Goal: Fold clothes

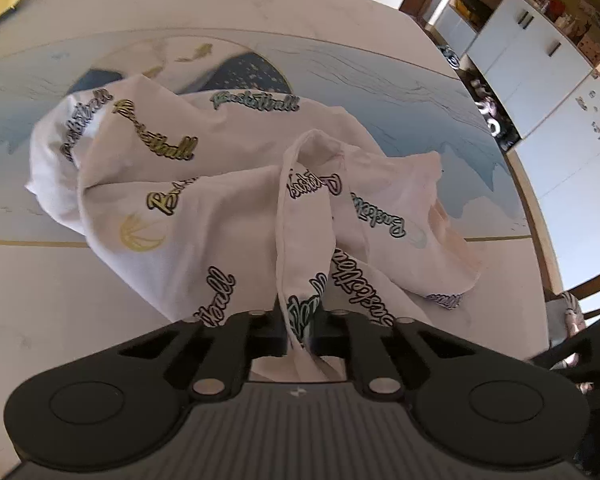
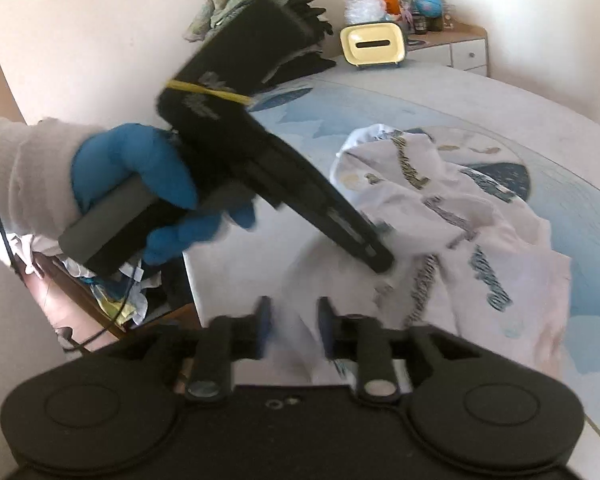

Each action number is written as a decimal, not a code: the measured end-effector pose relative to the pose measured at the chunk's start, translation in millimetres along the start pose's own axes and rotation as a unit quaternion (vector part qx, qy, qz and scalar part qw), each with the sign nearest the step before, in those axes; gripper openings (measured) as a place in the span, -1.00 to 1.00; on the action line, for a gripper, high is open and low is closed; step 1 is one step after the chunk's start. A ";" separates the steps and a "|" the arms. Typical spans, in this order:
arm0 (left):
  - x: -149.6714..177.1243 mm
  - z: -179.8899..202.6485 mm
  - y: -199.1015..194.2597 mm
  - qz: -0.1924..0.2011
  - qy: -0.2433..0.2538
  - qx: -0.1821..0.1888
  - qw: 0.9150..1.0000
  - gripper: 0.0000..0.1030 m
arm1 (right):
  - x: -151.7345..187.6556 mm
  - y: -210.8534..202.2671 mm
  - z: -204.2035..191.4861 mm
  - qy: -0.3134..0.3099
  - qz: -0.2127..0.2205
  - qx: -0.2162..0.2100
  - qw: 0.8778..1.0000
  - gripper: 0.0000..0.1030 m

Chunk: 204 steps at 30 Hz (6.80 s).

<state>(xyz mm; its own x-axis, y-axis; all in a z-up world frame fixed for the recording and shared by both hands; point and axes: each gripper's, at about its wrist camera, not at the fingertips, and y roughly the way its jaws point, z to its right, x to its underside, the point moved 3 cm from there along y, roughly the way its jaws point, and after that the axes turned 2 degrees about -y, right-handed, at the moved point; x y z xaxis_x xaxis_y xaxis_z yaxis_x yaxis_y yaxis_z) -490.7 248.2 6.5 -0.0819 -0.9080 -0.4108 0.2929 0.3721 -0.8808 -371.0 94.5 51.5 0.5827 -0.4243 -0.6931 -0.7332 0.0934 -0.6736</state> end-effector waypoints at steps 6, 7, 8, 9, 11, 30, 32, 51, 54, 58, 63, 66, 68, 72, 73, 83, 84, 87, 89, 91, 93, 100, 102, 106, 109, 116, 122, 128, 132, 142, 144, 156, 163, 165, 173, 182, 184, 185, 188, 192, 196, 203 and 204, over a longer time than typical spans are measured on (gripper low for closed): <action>-7.5 -24.9 -40.7 0.065 -0.020 -0.037 0.997 -0.92 | 11.5 -33.7 41.8 0.048 0.012 0.076 0.996 1.00; -9.6 -32.0 -48.9 0.075 -0.025 -0.044 0.996 -0.92 | 11.6 -34.2 48.6 0.050 0.011 0.096 0.994 1.00; -11.9 -39.4 -56.0 0.085 -0.029 -0.051 0.995 -0.92 | 11.2 -33.1 55.2 0.049 0.009 0.116 0.992 1.00; -13.3 -48.4 -62.7 0.092 -0.033 -0.057 0.994 -0.92 | 10.6 -30.3 61.3 0.049 0.006 0.132 0.990 1.00; -15.2 -67.8 -76.2 0.105 -0.045 -0.068 0.991 -0.92 | 7.2 -15.4 71.2 0.048 -0.003 0.161 0.986 1.00; -3.0 -162.5 -48.3 0.033 -0.007 0.061 0.998 -0.92 | -67.1 22.4 51.6 0.089 -0.032 0.245 0.965 1.00; -1.2 -167.9 -47.8 0.026 0.008 0.077 0.997 -0.92 | -92.0 19.3 54.8 0.103 -0.004 0.250 0.963 1.00; 28.5 -223.5 -51.1 -0.023 0.024 0.128 0.991 -0.92 | -257.1 258.0 23.8 -0.056 -0.047 0.095 0.993 1.00; 32.1 -230.6 -49.7 -0.035 0.013 0.131 0.991 -0.87 | -254.3 270.6 21.0 -0.057 -0.075 0.081 0.992 1.00; 27.9 -237.5 -51.1 -0.041 0.009 0.131 0.990 -0.60 | -253.2 233.4 20.2 -0.060 -0.072 0.085 0.992 1.00; 2.2 -252.6 -69.9 0.000 0.030 0.102 0.994 0.51 | -236.2 159.9 36.4 -0.023 -0.049 0.121 0.991 1.00; -20.7 -263.5 -79.8 0.026 0.051 0.088 0.994 0.52 | -201.2 127.4 52.6 0.017 -0.064 0.156 0.985 1.00; -39.1 -266.6 -83.1 0.047 0.078 0.077 0.993 0.52 | -172.0 114.6 61.9 0.057 -0.081 0.175 0.980 1.00; -77.8 -236.7 -74.1 0.082 0.182 0.056 0.978 0.53 | -124.8 99.4 64.7 0.124 -0.096 0.191 0.969 1.00; -86.1 -226.3 -69.6 0.090 0.215 0.050 0.971 0.53 | -115.3 97.3 63.3 0.138 -0.096 0.192 0.967 1.00; -146.1 -182.5 21.2 0.007 0.256 0.062 0.965 0.53 | -58.5 96.5 53.4 0.200 -0.105 0.194 0.955 1.00; -145.8 -186.6 24.5 0.001 0.245 0.066 0.967 0.53 | -53.0 97.2 51.9 0.203 -0.107 0.194 0.954 1.00; -145.2 -199.6 27.2 -0.006 0.209 0.087 0.974 0.36 | -37.5 99.7 52.0 0.218 -0.109 0.191 0.951 1.00; -145.5 -203.7 22.2 -0.003 0.183 0.107 0.977 -0.20 | -30.3 99.6 55.6 0.233 -0.103 0.183 0.950 1.00; -147.0 -207.8 12.5 0.008 0.157 0.117 0.981 -0.57 | -23.7 99.3 59.9 0.248 -0.096 0.174 0.948 1.00; -148.6 -214.1 1.0 0.028 0.127 0.126 0.983 -0.79 | -20.2 92.6 71.3 0.288 -0.071 0.157 0.942 1.00; -144.0 -277.4 -24.8 0.069 0.022 0.085 0.994 -0.87 | -31.7 108.3 80.8 0.238 -0.108 0.166 0.951 1.00; -137.3 -283.0 -24.0 0.060 0.015 0.096 0.993 -0.86 | -37.1 118.8 74.9 0.205 -0.124 0.165 0.957 1.00; -133.2 -275.4 -23.7 0.061 0.029 0.095 0.993 -0.64 | -46.0 132.5 63.0 0.159 -0.144 0.166 0.962 1.00; -132.5 -265.2 -19.3 0.060 0.058 0.091 0.992 0.60 | -51.5 141.6 49.9 0.113 -0.164 0.175 0.964 1.00; -135.5 -234.7 9.5 0.050 0.145 0.063 0.986 0.67 | -57.6 148.6 30.4 0.076 -0.173 0.178 0.966 1.00; -147.5 -235.8 21.4 0.048 0.093 0.081 0.991 -0.86 | -54.3 135.0 35.9 0.147 -0.126 0.195 0.962 1.00; -164.4 -285.4 -8.8 0.119 0.008 0.050 0.992 -0.96 | -48.2 64.1 71.2 0.218 -0.063 0.287 0.930 1.00; -166.3 -316.2 -11.9 0.126 -0.019 0.018 0.992 -0.98 | -30.8 22.7 90.4 0.246 -0.062 0.351 0.901 1.00; -153.5 -320.3 -6.2 0.087 -0.004 0.039 0.995 -0.90 | -9.4 3.4 108.0 0.266 -0.089 0.350 0.894 1.00; -153.5 -305.2 -4.2 0.077 0.017 0.053 0.995 -0.66 | -21.8 4.2 112.6 0.243 -0.090 0.349 0.901 1.00; -142.9 -223.9 25.1 0.022 0.094 0.068 0.993 0.53 | -68.4 74.9 158.5 0.164 -0.097 0.279 0.941 1.00; -138.2 -209.6 47.4 0.015 0.133 0.012 0.991 0.66 | -67.3 107.0 180.7 0.162 -0.100 0.245 0.951 1.00; -140.2 -207.6 48.3 0.021 0.129 0.012 0.991 0.66 | -67.9 106.4 182.6 0.168 -0.085 0.237 0.953 1.00; -128.9 -199.0 43.6 0.060 0.150 -0.039 0.986 0.27 | -122.0 80.5 180.8 0.049 -0.064 0.284 0.955 1.00; -126.4 -195.9 45.0 0.064 0.144 -0.047 0.986 0.28 | -201.1 136.5 254.0 -0.129 -0.108 0.346 0.923 1.00; -125.5 -195.7 44.0 0.065 0.138 -0.051 0.987 0.29 | -206.7 157.7 264.6 -0.142 -0.117 0.343 0.921 1.00; -124.9 -195.1 43.5 0.066 0.136 -0.053 0.987 0.29 | -206.5 168.4 267.6 -0.142 -0.122 0.337 0.923 1.00; -124.4 -193.9 42.1 0.068 0.128 -0.062 0.987 0.29 | -202.5 192.0 272.1 -0.138 -0.129 0.319 0.929 1.00; -123.1 -192.3 40.2 0.067 0.109 -0.065 0.990 0.25 | -196.1 176.6 275.1 -0.100 -0.120 0.298 0.942 1.00; -124.2 -187.2 37.5 0.064 0.120 -0.059 0.989 -0.50 | -184.4 132.4 277.8 -0.042 -0.109 0.279 0.953 1.00; -124.6 -185.5 33.8 0.056 0.123 -0.051 0.990 -0.92 | -125.8 68.3 241.8 0.024 -0.114 0.265 0.957 1.00; -124.5 -186.1 32.9 0.058 0.129 -0.055 0.988 -0.92 | -114.5 61.9 235.6 0.032 -0.120 0.263 0.957 1.00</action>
<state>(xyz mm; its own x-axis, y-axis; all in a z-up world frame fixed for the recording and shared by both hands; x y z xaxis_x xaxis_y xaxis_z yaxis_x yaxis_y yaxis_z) -648.1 409.3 -15.1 -0.2976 -0.7847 -0.5438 0.2103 0.5018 -0.8390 -400.5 361.1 28.7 0.6770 -0.5438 -0.4960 -0.2931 0.4190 -0.8594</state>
